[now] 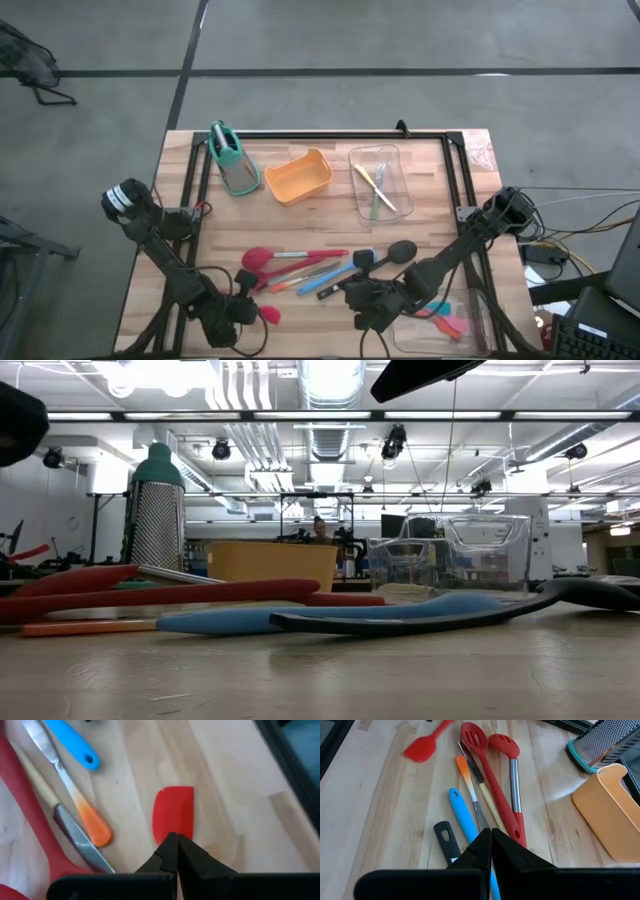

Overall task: Pick & Place Kitchen Items
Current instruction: Put the red spatula into the bottom transparent bin

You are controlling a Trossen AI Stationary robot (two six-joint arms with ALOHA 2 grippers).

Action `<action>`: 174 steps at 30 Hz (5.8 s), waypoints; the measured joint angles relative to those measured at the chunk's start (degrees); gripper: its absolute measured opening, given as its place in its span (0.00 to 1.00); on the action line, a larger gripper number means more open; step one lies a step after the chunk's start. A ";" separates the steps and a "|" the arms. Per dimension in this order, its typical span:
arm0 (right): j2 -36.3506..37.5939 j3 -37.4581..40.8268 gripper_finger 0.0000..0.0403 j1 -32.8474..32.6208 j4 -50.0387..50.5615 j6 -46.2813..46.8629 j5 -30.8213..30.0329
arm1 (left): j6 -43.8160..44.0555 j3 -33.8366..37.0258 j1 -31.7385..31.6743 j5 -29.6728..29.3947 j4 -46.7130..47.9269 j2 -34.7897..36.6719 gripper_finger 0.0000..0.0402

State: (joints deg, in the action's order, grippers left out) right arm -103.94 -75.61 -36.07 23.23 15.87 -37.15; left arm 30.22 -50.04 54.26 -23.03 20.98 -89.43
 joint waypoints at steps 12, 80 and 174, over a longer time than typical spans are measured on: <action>0.02 0.11 0.02 0.28 -0.09 -0.01 0.00 | -3.00 0.24 -3.77 -0.48 -15.16 -3.82 0.32; 2.67 -2.97 0.02 -7.12 6.87 -0.95 0.97 | -36.94 -15.16 -17.57 5.69 -21.06 7.96 0.12; 1.84 -19.74 0.03 -6.98 32.78 16.71 18.58 | -42.25 -16.33 -18.26 26.66 -37.56 3.29 0.45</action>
State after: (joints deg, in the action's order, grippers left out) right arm -102.10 -95.36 -43.05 56.01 32.58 -18.56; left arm -12.03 -66.37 36.00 3.63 -16.58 -86.14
